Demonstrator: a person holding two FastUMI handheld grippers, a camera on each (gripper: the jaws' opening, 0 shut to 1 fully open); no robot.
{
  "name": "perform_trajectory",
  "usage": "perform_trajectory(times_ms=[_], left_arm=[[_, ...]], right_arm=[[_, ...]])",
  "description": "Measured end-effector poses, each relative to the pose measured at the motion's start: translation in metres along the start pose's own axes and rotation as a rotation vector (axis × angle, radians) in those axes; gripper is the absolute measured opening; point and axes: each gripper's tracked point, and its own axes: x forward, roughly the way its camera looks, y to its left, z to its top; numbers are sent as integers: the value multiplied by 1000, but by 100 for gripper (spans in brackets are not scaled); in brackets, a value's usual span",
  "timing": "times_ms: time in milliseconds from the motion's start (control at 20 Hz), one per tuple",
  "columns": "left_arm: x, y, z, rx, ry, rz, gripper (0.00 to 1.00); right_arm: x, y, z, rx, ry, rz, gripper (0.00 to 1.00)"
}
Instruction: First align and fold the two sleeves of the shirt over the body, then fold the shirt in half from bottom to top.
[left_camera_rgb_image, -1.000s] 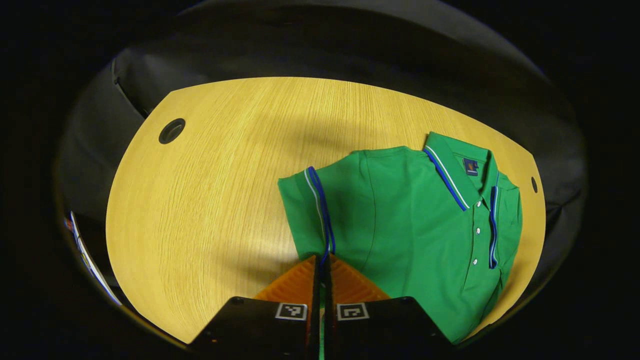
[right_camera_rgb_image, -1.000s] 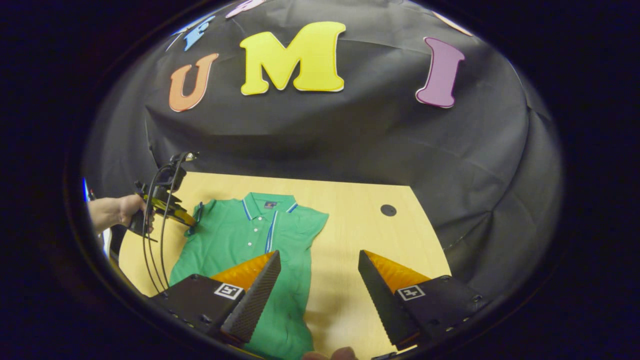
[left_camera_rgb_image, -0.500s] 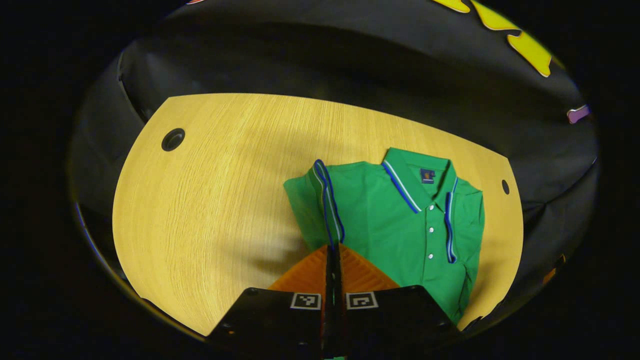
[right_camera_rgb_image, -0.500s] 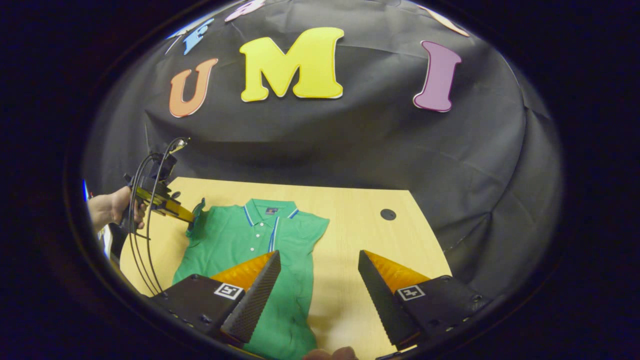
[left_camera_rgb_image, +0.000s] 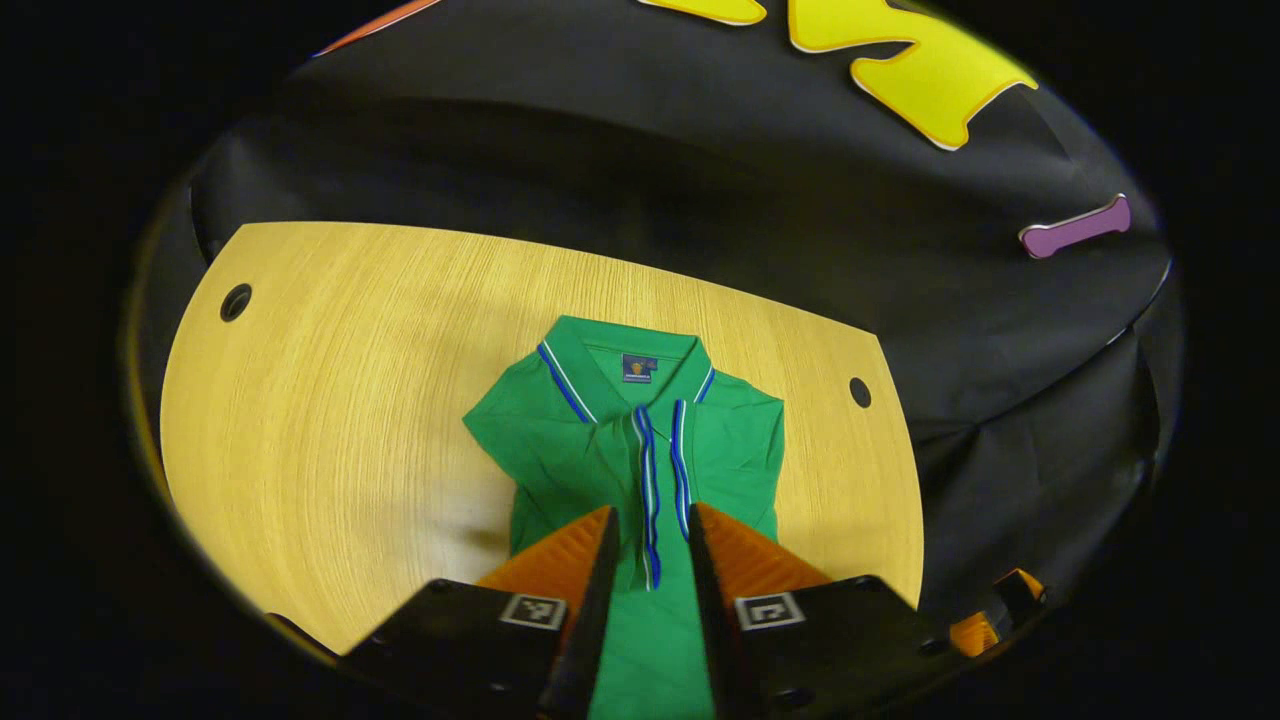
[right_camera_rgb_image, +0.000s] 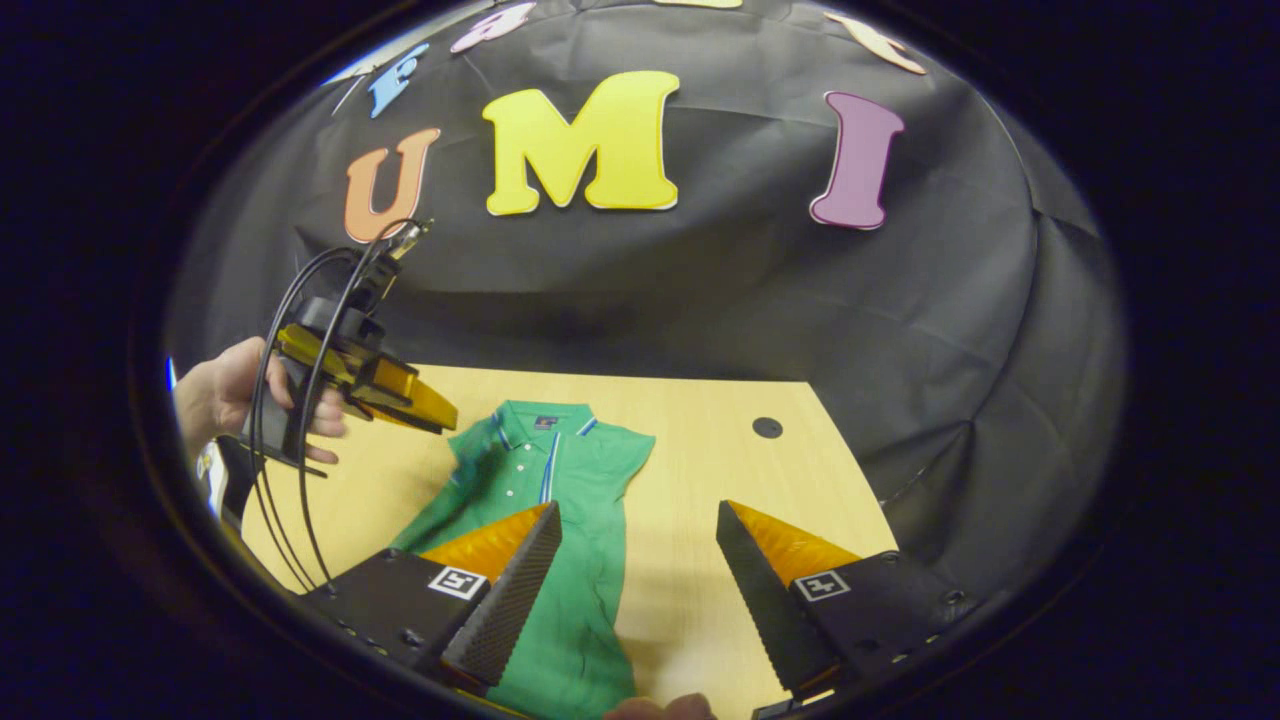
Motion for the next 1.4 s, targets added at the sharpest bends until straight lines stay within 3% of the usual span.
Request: perform_trajectory(times_ms=[200,550,800,950,1200,1400], left_arm=[[-27,10,4,-15,-82,61,100],[-100,24,-17,83,-205,146,100],[-148,38,-67,165,-286,189,100],[-159,60,-112,233,-303,236,100],[-155,83,-196,209,-252,213,100],[-156,123,-247,282,-212,284,100]], right_arm=[[-11,4,-1,-1,-24,7,96],[-41,31,-11,-51,-60,65,96],[-65,25,-43,-87,-27,70,95],[-74,14,-79,-101,41,59,95],[-82,8,-155,-95,190,57,95],[-82,14,-209,-64,280,70,95]])
